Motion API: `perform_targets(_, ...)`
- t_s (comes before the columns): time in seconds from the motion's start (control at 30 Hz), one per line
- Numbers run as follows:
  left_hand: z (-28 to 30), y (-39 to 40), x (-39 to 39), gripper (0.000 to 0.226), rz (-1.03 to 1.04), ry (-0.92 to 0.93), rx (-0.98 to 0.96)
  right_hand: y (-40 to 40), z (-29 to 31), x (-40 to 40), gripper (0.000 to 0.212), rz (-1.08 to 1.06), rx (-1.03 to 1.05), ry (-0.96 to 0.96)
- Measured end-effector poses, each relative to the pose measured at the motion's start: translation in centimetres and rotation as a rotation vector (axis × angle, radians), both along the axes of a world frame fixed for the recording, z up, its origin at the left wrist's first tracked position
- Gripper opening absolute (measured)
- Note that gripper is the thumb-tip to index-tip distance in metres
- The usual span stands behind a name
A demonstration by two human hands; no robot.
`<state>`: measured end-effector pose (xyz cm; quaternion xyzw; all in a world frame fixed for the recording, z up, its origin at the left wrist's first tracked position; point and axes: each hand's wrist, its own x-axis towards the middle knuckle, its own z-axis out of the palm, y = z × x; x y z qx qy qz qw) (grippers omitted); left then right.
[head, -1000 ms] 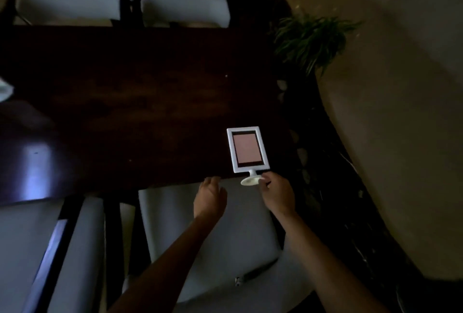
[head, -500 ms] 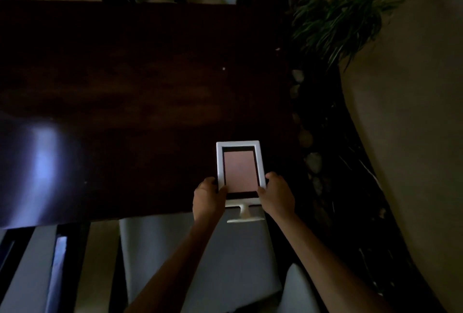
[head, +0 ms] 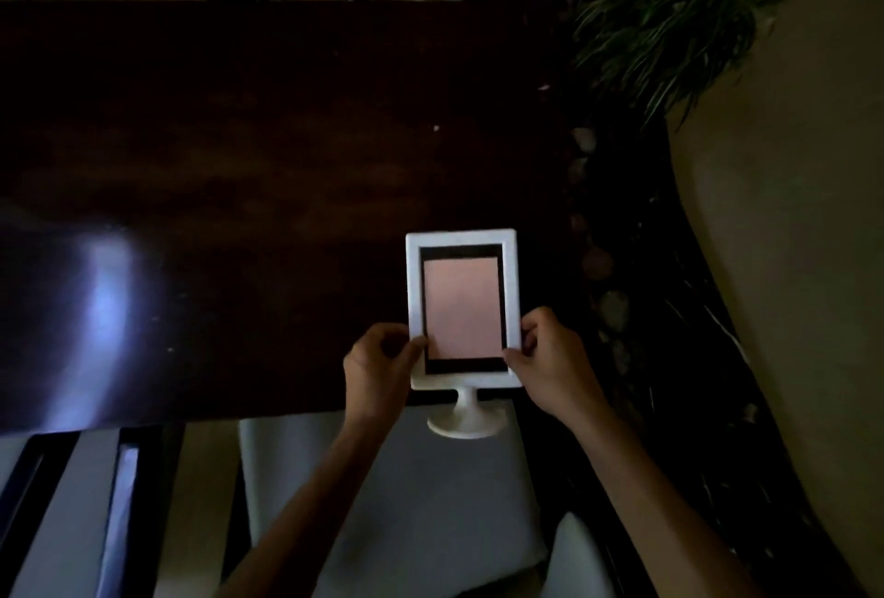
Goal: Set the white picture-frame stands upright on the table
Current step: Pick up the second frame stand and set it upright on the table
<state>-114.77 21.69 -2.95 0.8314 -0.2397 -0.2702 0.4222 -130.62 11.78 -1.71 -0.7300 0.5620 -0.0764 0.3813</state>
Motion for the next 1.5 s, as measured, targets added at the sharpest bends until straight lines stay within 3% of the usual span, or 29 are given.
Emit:
perform_targets(0.43,-0.2,-0.5,0.2,0.011,-0.118,-0.119,-0.169,0.3,-0.5,0.4,0.032,0.020,-0.193,-0.143)
perform_targets(0.7,-1.9,0.4,-1.1,0.018,-0.118,-0.167,-0.216,1.0,-2.6,0.3,0.032,-0.114,-0.283,-0.188)
perform_targets(0.8,-3.4,1.8,-2.8,0.033,-0.169,-0.261,-0.134,3.0,-4.0,-0.3,0.032,-0.221,-0.323,-0.085)
perform_targets(0.93,-5.5,3.6,-5.1,0.058,-0.389,-0.421,0.082,6.3,-6.1,-1.0,0.037,-0.006,-0.386,0.046)
perform_targets(1.07,-6.1,3.5,-5.6,0.059,-0.625,-0.514,0.203,6.9,-7.4,-1.0,0.058,0.272,-0.349,0.199)
perform_targets(1.27,-6.2,1.4,-4.7,0.067,-0.742,-0.562,0.469,4.9,-7.5,0.5,0.058,0.326,-0.350,0.353)
perform_targets(1.5,-6.1,-2.5,-2.3,0.062,-0.731,-0.550,0.528,1.0,-8.3,2.7,0.060,0.400,-0.271,0.380)
